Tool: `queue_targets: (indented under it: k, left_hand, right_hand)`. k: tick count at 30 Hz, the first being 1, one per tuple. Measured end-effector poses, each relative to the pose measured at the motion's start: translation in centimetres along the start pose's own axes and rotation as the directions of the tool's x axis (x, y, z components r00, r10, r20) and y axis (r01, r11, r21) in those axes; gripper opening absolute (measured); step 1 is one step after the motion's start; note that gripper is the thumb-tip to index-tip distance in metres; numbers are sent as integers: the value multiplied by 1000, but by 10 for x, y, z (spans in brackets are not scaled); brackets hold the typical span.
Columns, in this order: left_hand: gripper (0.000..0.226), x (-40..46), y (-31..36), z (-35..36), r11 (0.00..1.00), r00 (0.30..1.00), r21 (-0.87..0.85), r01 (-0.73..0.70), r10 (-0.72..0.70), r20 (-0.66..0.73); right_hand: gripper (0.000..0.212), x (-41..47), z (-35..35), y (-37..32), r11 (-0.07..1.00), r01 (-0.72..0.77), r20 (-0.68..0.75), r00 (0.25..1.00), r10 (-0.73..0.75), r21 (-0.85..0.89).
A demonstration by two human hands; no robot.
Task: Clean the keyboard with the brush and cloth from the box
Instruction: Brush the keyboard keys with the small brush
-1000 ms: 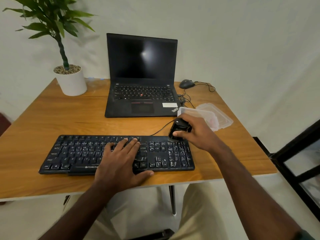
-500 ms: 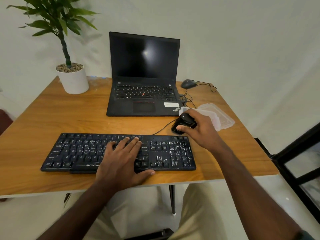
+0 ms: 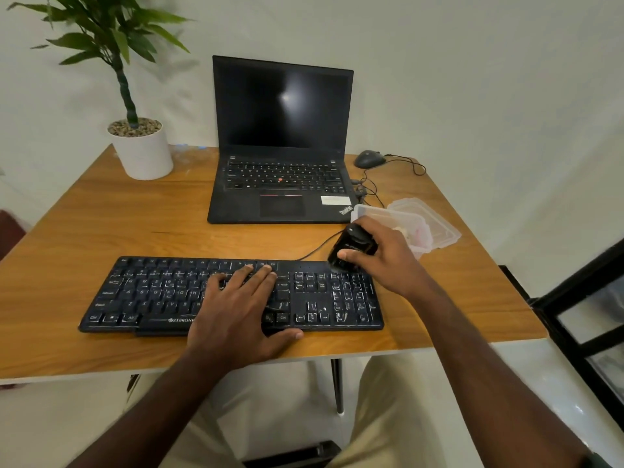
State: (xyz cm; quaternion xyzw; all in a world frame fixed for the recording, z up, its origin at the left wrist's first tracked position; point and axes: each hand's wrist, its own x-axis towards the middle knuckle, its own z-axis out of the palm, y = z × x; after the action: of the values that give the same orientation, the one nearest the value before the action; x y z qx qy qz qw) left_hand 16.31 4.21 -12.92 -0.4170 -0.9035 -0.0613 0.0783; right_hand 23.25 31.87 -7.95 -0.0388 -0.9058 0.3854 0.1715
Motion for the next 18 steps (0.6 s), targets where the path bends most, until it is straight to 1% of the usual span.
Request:
queue_targets:
  k: [3, 5, 6, 7, 8, 10, 11, 12, 14, 18]
  left_hand:
    - [108, 0, 0, 0, 1000, 1000, 1, 2, -2, 6]
    - [108, 0, 0, 0, 1000, 1000, 1, 5, -5, 0]
    - [108, 0, 0, 0, 1000, 1000, 2, 6, -6, 0]
    - [108, 0, 0, 0, 1000, 1000, 4, 5, -5, 1]
    - [108, 0, 0, 0, 1000, 1000, 4, 4, -4, 0]
    - [107, 0, 0, 0, 1000, 1000, 3, 3, -3, -4]
    - [107, 0, 0, 0, 1000, 1000, 5, 0, 0, -4]
    - [106, 0, -1, 0, 1000, 1000, 6, -3, 3, -6]
    - [106, 0, -1, 1, 1000, 1000, 6, -6, 6, -11]
    - [106, 0, 0, 0, 1000, 1000, 13, -4, 4, -13]
  right_hand:
    - [32, 2, -15, 3, 995, -46, 8, 999, 47, -83]
    - [33, 4, -28, 0, 979, -40, 5, 999, 42, -201]
    - [34, 6, -30, -3, 973, -29, -14, 1000, 27, -228]
    - [33, 7, -31, -6, 978, -16, -41, 999, 8, -206]
    - [32, 7, -28, -10, 989, -3, -55, 998, -6, -147]
    - [32, 6, -18, -11, 998, 10, -12, 1000, -11, -61]
    - [32, 3, -15, -8, 999, 1, 21, 1000, 0, -52]
    - [33, 0, -13, -4, 999, -18, 41, 999, 20, -47]
    - [33, -7, -21, 6, 996, -57, 31, 998, 59, -61]
    - [32, -12, -49, 9, 984, -68, 12, 997, 71, -167]
